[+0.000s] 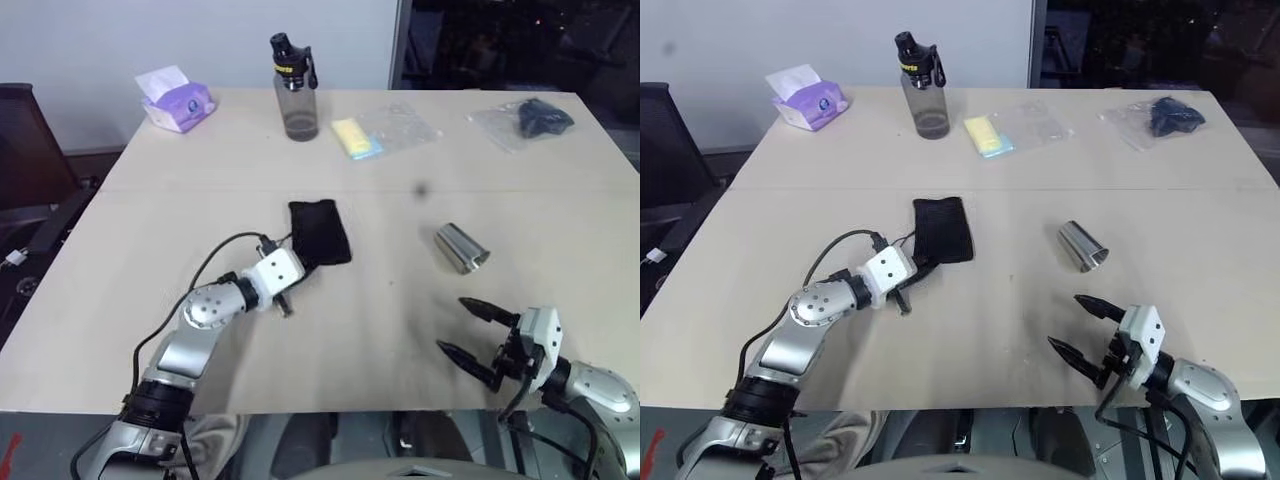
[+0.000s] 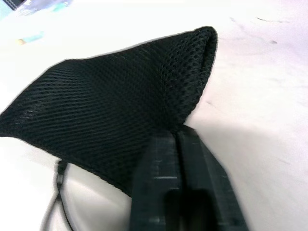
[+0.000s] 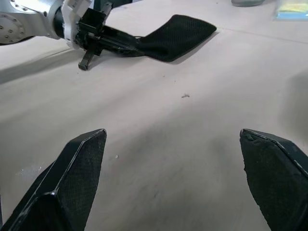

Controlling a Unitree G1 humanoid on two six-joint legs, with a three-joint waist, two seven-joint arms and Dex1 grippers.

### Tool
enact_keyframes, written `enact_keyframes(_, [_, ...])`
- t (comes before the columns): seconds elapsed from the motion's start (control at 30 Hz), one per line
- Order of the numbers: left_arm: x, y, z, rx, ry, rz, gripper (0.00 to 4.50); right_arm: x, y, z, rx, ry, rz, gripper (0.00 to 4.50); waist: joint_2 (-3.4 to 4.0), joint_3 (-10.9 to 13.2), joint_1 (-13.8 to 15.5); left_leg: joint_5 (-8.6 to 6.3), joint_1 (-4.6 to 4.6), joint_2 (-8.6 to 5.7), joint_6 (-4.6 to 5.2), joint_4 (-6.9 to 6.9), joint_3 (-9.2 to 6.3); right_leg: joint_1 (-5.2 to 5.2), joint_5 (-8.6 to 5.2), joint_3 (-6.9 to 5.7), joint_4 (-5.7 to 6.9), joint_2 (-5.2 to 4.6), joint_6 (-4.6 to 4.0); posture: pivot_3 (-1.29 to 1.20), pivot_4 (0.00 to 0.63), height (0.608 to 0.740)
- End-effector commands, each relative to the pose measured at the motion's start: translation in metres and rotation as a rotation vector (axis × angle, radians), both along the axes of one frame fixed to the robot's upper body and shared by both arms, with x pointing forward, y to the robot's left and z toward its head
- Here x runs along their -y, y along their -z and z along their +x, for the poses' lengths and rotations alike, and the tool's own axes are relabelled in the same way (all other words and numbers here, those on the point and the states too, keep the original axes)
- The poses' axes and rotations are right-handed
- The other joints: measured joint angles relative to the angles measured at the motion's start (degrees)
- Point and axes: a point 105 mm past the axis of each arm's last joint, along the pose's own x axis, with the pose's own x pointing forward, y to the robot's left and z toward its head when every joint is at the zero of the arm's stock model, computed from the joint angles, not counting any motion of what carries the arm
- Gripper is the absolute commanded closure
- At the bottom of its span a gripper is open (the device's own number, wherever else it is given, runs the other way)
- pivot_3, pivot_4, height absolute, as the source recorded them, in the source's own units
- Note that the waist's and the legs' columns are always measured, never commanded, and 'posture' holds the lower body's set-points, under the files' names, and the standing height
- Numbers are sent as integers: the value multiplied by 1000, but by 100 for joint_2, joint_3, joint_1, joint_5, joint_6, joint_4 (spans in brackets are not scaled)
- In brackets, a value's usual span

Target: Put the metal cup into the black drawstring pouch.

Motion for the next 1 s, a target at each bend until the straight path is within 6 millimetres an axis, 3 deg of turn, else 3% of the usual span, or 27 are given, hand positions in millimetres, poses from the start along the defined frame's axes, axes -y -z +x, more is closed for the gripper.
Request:
enact_keyframes(0.03, [5,-5,0,-5,9,-45,4421,-5,-10,-1,41,-12,21,0,0,0,0,0,0,0,0,0,0,0,0,0,0,0,0,0,150,740])
enact_keyframes(0.23, [20,-32,-1,-70,-2,-266,4421,3,-19,13,98,67,42,0,-2,1,-3,0,-3,0,0,4,-1,0,0,0,0,-1,0,0,150,740])
enact_keyframes(0.47, [31,-61,0,-203,-26,-540,4421,28,-11,49,69,347,11,0,-2,1,-10,0,-4,-3,0,15,-5,1,1,-2,6,5,0,0,150,740])
enact_keyframes(0.67, [37,-67,-6,-294,-11,-635,4421,16,-15,62,82,404,51,0,-2,2,-23,0,-6,-3,0,14,-10,1,1,1,7,12,-1,0,150,740])
enact_keyframes(1.0, [38,-73,-10,-385,-1,-738,4421,11,-1,73,66,462,53,0,-2,2,-21,1,-8,-3,0,21,-13,3,1,1,10,14,-2,0,150,740])
